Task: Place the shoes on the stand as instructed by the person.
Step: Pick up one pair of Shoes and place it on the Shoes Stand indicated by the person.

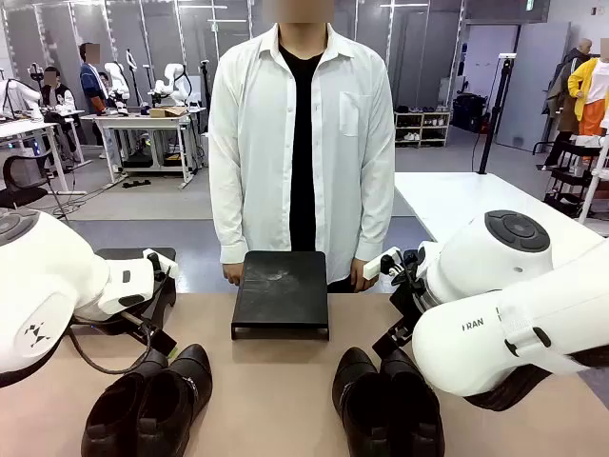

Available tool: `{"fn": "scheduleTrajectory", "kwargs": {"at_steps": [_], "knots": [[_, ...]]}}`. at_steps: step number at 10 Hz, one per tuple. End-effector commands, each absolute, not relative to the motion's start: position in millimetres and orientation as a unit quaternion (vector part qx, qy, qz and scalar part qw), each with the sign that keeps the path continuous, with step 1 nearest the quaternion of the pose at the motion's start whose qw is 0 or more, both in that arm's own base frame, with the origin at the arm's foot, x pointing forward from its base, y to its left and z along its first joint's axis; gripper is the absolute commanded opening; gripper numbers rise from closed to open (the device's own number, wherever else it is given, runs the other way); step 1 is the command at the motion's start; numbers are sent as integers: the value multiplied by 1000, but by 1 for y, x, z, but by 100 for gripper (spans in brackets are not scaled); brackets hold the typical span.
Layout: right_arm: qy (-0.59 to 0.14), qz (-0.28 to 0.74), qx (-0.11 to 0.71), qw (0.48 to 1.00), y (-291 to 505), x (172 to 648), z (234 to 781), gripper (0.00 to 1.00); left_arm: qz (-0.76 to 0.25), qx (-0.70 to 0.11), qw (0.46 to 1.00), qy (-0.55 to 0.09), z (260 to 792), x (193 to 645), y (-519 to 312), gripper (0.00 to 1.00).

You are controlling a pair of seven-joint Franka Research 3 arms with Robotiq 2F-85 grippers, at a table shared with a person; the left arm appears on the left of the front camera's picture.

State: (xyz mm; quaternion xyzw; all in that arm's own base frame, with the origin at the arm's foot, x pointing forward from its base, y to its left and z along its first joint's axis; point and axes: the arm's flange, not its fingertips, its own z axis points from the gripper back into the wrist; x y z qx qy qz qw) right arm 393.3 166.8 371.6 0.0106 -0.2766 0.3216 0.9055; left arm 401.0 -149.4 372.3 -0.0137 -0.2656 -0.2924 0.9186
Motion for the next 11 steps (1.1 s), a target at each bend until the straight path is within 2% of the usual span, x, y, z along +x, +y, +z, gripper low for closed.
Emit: {"fn": "scheduleTrajectory", "kwargs": {"at_steps": [1, 11], "knots": [[-277, 322, 11, 906, 167, 393, 372, 100, -293, -14, 918, -266, 372, 401, -150, 100], [-277, 322, 10, 905, 167, 393, 372, 100, -293, -14, 918, -266, 372, 401, -150, 100]]}}
